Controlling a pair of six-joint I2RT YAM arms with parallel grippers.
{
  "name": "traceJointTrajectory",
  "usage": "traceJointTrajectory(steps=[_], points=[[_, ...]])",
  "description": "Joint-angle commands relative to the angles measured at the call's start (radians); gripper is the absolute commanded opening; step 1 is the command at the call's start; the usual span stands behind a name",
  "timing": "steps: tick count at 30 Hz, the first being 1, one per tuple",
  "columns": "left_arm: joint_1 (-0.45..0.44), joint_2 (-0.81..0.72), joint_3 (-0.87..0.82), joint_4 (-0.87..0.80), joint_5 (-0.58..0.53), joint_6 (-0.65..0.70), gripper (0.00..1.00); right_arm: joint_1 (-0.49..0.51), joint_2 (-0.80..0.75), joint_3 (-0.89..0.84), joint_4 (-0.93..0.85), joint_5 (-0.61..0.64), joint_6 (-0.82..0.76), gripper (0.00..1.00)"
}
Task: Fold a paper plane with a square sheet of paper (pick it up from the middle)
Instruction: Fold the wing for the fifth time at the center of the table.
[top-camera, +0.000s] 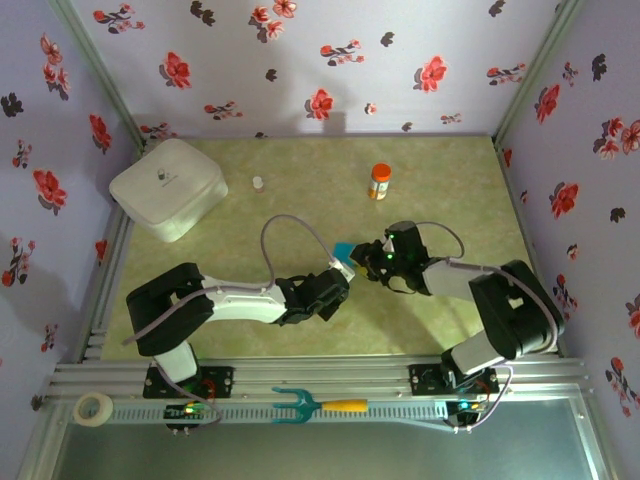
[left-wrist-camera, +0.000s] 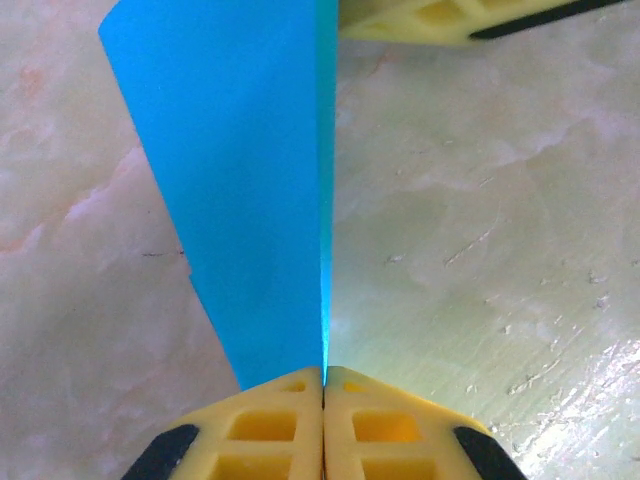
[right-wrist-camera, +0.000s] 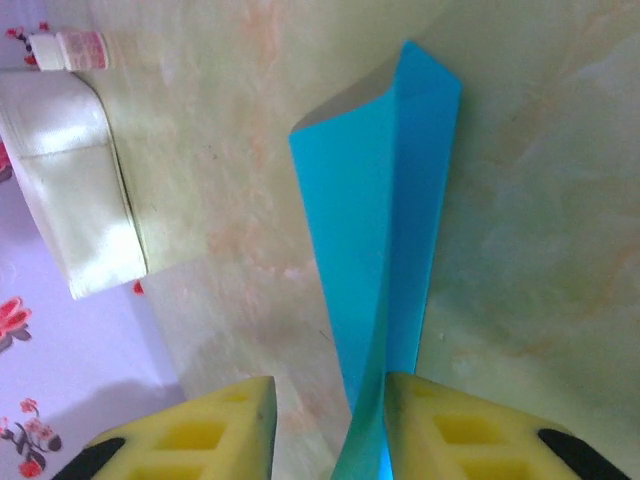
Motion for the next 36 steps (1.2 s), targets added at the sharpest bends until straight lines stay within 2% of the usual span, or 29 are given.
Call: traceJointTrajectory(steps=[1,5,9,18,36], points=[[0.012,-0.025,-0.024,0.050,0.018,-0.021,0.09,-0.009,-0.085,0.031,-0.165,0.074,-0.089,0.39],[0.047,-0.057,-0.080,0.130,0.094,-0.065,0.09,-0.026,-0.178,0.042,-0.294,0.144,-0.152,0.44],[0.080,-0.078,-0.117,0.182,0.174,-0.082,0.08,-0.035,-0.226,0.035,-0.328,0.172,-0.168,0.48],[0.150,-0.098,-0.173,0.272,0.329,-0.117,0.08,-0.036,-0.208,0.010,-0.284,0.147,-0.146,0.48],[0.218,-0.027,-0.176,0.345,0.528,-0.185,0.08,-0.034,-0.160,-0.008,-0.215,0.103,-0.121,0.48]])
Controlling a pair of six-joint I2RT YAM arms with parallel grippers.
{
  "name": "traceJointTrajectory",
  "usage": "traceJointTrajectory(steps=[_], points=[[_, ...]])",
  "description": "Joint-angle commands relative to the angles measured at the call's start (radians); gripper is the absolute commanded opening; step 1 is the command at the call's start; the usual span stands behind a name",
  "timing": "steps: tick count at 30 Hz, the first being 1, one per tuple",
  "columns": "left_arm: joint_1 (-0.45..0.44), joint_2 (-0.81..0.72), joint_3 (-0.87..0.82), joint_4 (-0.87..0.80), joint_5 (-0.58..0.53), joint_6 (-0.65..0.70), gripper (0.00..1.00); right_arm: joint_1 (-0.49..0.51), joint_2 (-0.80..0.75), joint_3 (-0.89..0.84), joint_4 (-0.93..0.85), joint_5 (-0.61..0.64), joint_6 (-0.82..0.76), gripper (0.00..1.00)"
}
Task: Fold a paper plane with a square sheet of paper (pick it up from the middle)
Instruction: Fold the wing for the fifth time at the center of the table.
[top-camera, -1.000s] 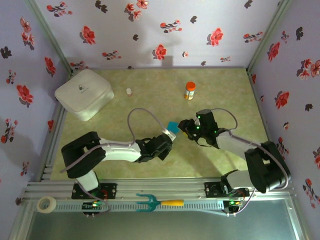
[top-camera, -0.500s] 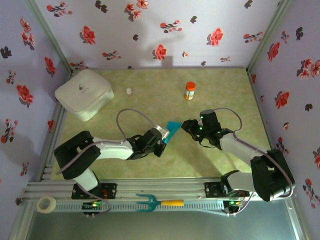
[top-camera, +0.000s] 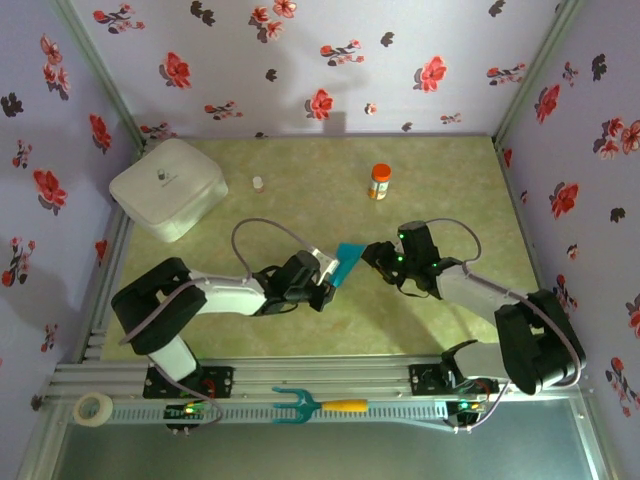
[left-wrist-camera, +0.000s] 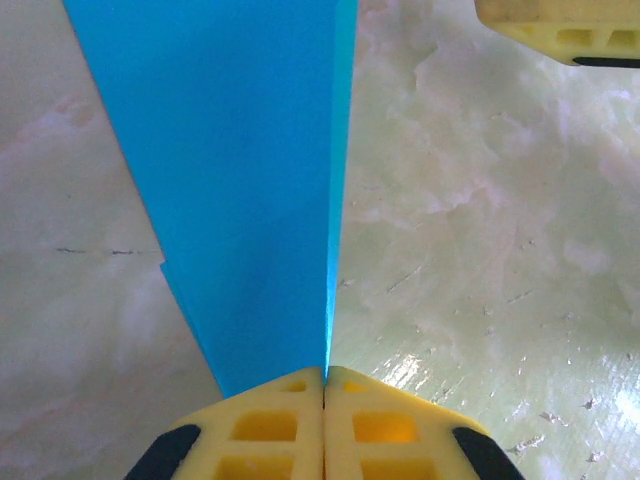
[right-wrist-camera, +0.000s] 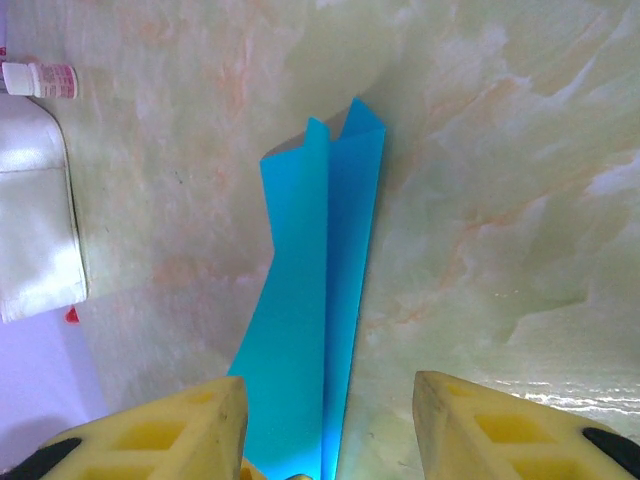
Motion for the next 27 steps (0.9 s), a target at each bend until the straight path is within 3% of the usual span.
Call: traceJointTrajectory(steps=[1,27], points=[[0.023,0.022,-0.010,0.048,0.075,-0.037,0.08,-0.003,0.010,-0.015,0.039,-0.021,0.013,0.48],[0.097,0.137,-0.025,0.214,0.261,-0.195,0.06,0.017,0.080,-0.012,0.114,-0.101,0.010,0.41]])
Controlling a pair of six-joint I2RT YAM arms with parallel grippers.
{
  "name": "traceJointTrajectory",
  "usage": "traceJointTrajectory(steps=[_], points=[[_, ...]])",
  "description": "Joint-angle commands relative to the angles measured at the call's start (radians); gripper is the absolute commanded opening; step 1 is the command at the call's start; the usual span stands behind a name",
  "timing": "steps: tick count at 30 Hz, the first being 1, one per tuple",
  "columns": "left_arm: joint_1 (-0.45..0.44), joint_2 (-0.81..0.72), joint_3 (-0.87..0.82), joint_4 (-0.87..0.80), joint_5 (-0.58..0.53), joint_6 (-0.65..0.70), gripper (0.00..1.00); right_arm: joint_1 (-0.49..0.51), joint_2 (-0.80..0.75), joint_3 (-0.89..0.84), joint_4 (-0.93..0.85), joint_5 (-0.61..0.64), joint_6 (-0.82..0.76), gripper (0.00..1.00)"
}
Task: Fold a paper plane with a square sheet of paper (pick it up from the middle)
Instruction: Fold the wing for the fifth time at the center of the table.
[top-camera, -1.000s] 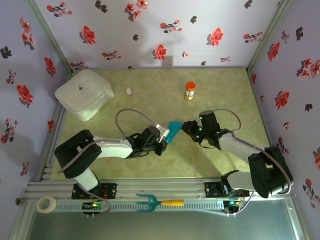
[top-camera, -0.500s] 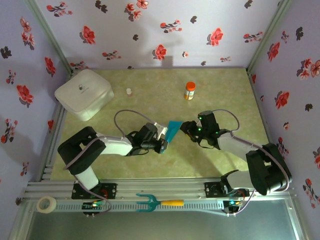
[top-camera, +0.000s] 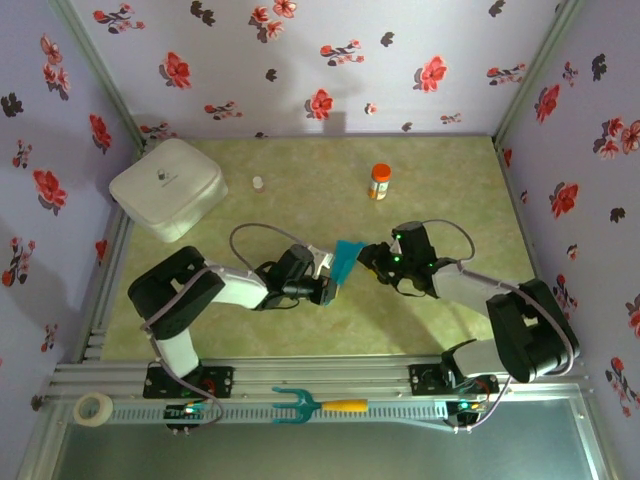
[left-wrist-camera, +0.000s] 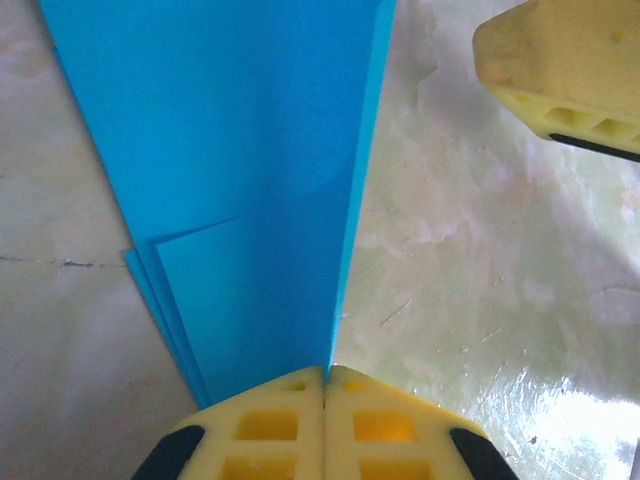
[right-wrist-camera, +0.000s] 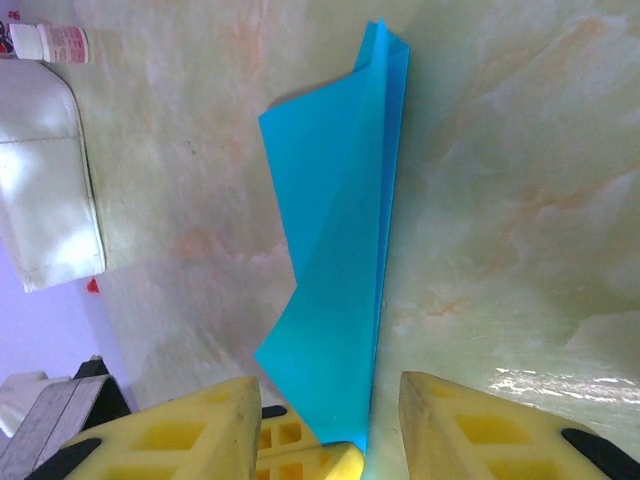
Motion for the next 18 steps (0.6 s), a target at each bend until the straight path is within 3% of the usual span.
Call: traceJointTrajectory(steps=[1,10,15,18], points=[[0.014,0.024,-0.012,0.048,0.053,-0.036,0.06,0.010,0.019,-0.005,0.032,-0.023,-0.002,0.41],[0.027,0.008,0.003,0.007,0.061,-0.030,0.07,0.025,0.042,0.037,0.016,-0.035,-0.002,0.44],[-0.004,-0.020,0.067,-0.177,-0.037,0.070,0.09,0.038,0.045,0.111,-0.142,0.053,-0.013,0.48],[-0.045,-0.040,0.131,-0.328,-0.160,0.141,0.10,0.038,0.057,0.136,-0.206,0.086,-0.004,0.49]])
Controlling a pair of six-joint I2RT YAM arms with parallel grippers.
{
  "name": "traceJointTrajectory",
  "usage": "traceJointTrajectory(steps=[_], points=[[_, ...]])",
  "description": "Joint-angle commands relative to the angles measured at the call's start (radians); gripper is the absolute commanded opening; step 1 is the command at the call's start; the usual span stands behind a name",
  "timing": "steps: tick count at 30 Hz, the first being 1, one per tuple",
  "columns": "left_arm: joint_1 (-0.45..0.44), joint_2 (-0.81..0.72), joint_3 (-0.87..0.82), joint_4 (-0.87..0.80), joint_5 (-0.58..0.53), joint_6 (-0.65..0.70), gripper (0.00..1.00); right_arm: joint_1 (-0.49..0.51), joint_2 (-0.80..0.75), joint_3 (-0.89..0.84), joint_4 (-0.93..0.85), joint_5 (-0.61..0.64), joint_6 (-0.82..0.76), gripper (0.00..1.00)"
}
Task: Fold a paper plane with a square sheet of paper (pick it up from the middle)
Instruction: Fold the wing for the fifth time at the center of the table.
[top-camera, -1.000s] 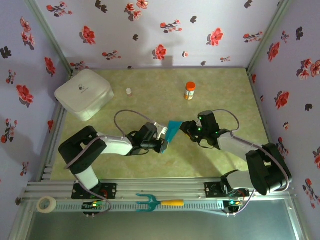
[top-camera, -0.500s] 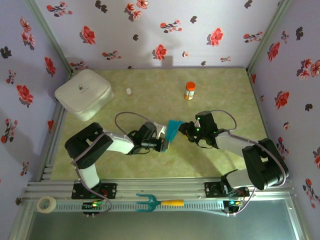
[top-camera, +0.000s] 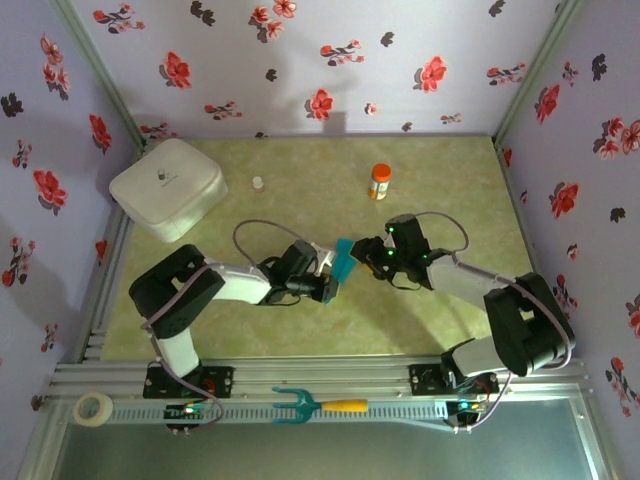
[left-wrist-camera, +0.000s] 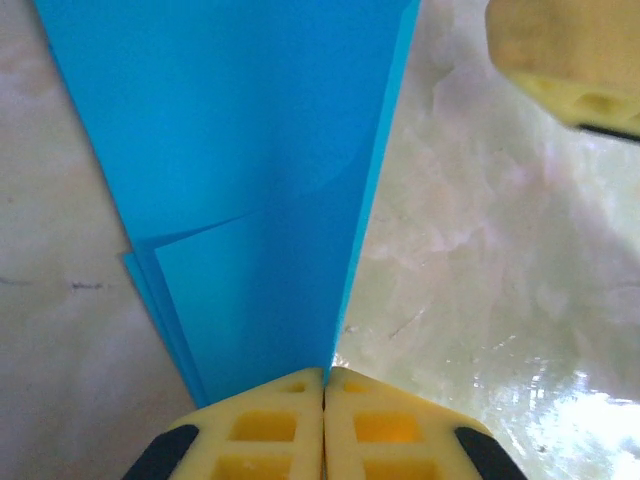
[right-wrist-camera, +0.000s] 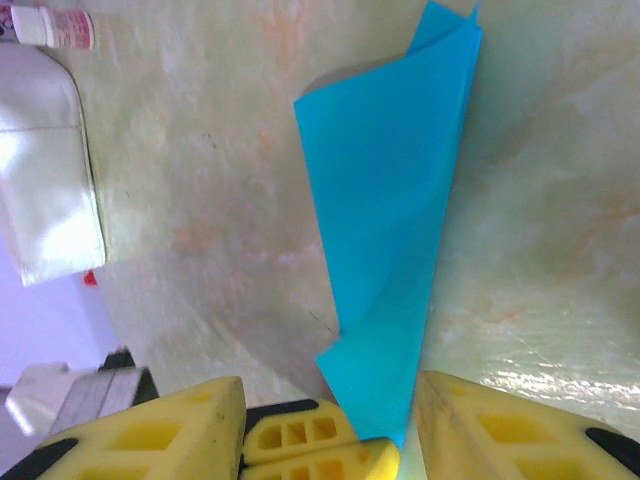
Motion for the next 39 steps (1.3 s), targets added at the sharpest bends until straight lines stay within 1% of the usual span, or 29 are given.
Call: traceJointTrajectory(steps=[1,4,10,16,20,23,25,27,33,34,39], points=[[-0.046,-0.046,0.066,-0.219,-0.165,0.123,0.10,0.004,0.026,0.043,-0.151,0.081,0.004,0.50],[-0.076,-0.061,0.108,-0.311,-0.262,0.166,0.10,0.004,0.044,0.069,-0.212,0.096,0.005,0.50],[-0.124,-0.064,0.174,-0.433,-0.359,0.242,0.11,0.004,0.079,0.075,-0.154,0.044,0.038,0.50],[-0.142,-0.073,0.193,-0.480,-0.409,0.272,0.13,0.002,0.102,0.092,-0.155,0.027,0.038,0.48],[-0.158,-0.068,0.203,-0.494,-0.430,0.303,0.14,0.003,0.104,0.077,-0.111,0.011,0.058,0.48],[-0.168,-0.072,0.203,-0.489,-0.440,0.313,0.14,0.002,0.112,0.080,-0.101,0.002,0.063,0.45],[-0.175,-0.077,0.196,-0.475,-0.446,0.330,0.14,0.002,0.126,0.078,-0.080,-0.012,0.072,0.42],[-0.182,-0.079,0.193,-0.468,-0.454,0.346,0.14,0.002,0.136,0.072,-0.056,-0.024,0.083,0.36],[-0.199,-0.080,0.188,-0.474,-0.498,0.373,0.16,0.002,0.137,0.067,-0.046,-0.031,0.091,0.23],[-0.203,-0.080,0.188,-0.475,-0.506,0.377,0.16,0.002,0.135,0.066,-0.045,-0.030,0.091,0.20],[-0.212,-0.077,0.188,-0.483,-0.530,0.390,0.22,0.002,0.131,0.061,-0.036,-0.036,0.097,0.10]])
